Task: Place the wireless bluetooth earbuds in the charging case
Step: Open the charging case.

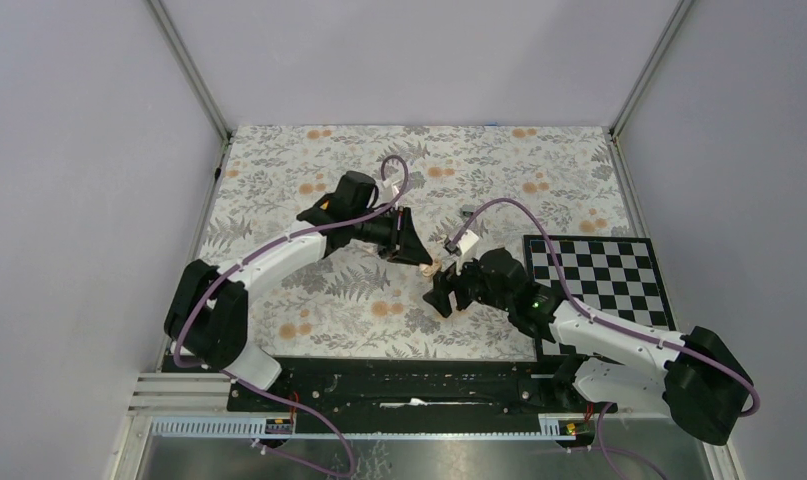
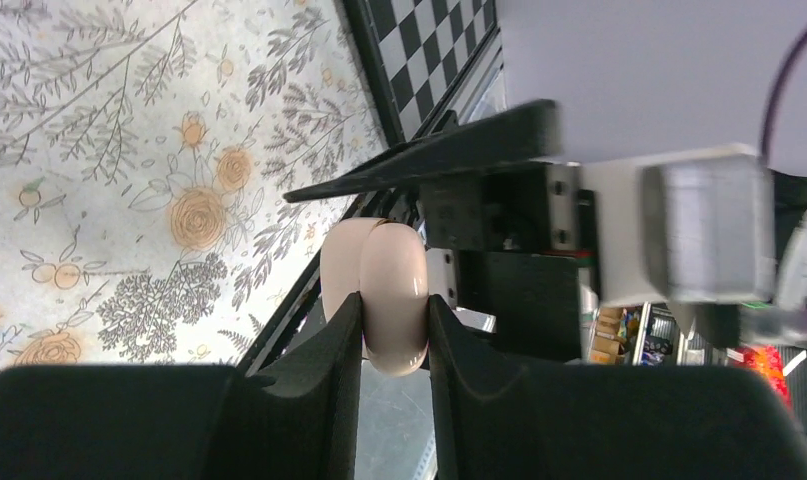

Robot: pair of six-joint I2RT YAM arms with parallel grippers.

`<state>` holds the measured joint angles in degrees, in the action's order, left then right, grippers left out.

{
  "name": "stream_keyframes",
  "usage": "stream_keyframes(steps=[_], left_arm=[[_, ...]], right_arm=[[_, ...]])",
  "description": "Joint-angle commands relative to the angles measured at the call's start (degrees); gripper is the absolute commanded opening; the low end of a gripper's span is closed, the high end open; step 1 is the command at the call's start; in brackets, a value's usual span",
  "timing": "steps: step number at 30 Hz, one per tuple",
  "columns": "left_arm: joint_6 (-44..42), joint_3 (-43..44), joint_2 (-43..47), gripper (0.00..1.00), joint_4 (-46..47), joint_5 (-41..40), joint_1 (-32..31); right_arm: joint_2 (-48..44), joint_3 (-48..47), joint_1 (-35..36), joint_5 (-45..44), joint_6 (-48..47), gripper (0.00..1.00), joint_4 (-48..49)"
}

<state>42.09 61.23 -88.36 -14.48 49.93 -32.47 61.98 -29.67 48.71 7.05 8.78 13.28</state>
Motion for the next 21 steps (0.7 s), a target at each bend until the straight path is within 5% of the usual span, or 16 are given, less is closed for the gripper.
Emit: stream_keyframes(steps=[1, 8, 14, 21], left_arm=[[0.0, 0.2, 3.7, 0.0, 5.1, 0.9, 0.8], [-0.8, 0.2, 4.0, 0.0, 4.0, -1.4, 1.1], [-2.2, -0.2, 6.7, 0.0, 2.8, -8.5, 1.6], [-2.3, -2.4, 9.6, 0.0, 5.5, -11.9, 1.5]], right_arm=[[-1.0, 0.7, 0.2, -1.4, 1.3, 0.83, -1.9], [-4.1, 0.9, 0.2, -1.6, 2.8, 0.97, -3.3], [-7.9, -0.7, 0.2, -0.6, 3.3, 0.97, -11.9], [-15.3, 2.3, -2.3, 3.0, 20.4, 0.98, -3.6]])
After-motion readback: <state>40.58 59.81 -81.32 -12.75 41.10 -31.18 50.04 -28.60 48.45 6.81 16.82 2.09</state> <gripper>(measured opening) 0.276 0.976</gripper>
